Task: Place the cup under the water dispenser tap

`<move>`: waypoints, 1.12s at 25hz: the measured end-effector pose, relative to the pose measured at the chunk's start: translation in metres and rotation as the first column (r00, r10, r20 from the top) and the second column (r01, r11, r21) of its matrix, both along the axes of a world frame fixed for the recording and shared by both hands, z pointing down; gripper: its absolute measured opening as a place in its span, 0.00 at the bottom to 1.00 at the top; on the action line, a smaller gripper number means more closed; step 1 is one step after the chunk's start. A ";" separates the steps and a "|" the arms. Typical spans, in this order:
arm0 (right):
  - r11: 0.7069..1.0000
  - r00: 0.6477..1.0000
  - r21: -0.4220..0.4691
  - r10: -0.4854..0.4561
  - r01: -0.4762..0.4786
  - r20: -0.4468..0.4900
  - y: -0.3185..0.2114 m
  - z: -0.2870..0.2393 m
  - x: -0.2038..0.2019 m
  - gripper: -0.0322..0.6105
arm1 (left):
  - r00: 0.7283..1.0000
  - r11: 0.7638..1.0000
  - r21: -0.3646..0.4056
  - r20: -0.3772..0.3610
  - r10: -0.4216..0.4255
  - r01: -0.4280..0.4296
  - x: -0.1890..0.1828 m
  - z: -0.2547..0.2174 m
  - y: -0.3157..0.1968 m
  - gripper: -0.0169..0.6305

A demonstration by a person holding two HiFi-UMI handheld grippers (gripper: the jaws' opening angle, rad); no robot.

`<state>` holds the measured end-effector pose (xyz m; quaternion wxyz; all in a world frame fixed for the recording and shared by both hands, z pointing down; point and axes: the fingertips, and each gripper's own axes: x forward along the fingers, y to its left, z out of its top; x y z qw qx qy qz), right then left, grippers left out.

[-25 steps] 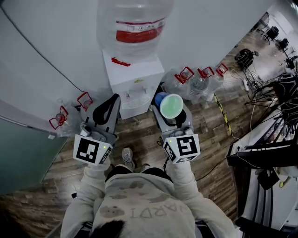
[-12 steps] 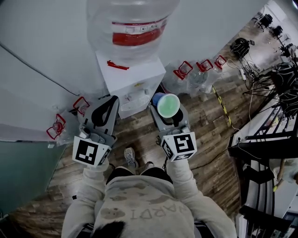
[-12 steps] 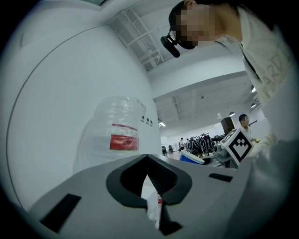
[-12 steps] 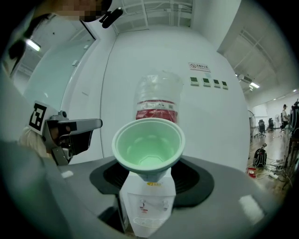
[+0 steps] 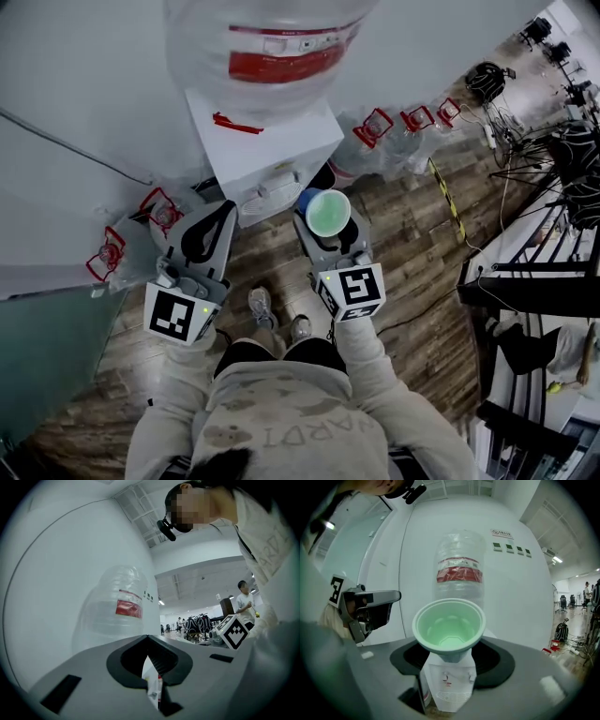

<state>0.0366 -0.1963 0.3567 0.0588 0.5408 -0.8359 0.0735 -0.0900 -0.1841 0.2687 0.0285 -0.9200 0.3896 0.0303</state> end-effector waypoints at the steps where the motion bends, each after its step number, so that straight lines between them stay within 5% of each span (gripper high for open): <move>1: 1.000 1.000 -0.007 -0.003 0.003 -0.002 -0.002 0.006 -0.002 0.49 | 1.000 1.000 -0.006 0.001 0.002 -0.002 0.000 0.004 -0.001 0.03; 7: 0.999 1.000 -0.045 -0.021 0.021 0.001 -0.016 0.041 -0.011 0.49 | 1.000 0.997 -0.081 -0.014 -0.023 0.022 -0.005 0.033 -0.006 0.03; 28: 0.976 0.988 -0.172 -0.146 0.135 -0.057 -0.044 0.201 -0.019 0.49 | 0.995 0.983 -0.151 0.009 -0.102 0.102 -0.003 0.133 0.012 0.03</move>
